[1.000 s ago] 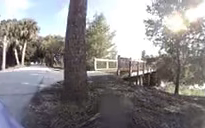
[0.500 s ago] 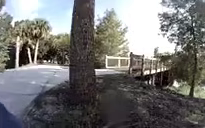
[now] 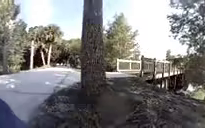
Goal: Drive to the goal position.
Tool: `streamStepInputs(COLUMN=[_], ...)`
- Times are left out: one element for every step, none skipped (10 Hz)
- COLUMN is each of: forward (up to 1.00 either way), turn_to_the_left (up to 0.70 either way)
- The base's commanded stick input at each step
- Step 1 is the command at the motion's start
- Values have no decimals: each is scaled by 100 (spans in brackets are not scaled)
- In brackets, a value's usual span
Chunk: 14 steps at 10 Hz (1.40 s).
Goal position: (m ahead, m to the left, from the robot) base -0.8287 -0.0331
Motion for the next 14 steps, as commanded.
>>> streamStepInputs(forward=[-100,-100,-100,-100,-100,-100,-100,-100,-100,-100,-100,-100,-100,-100], turn_to_the_left=[0,0,0,0,0,0,0,0,0,0,0,0,0,0])
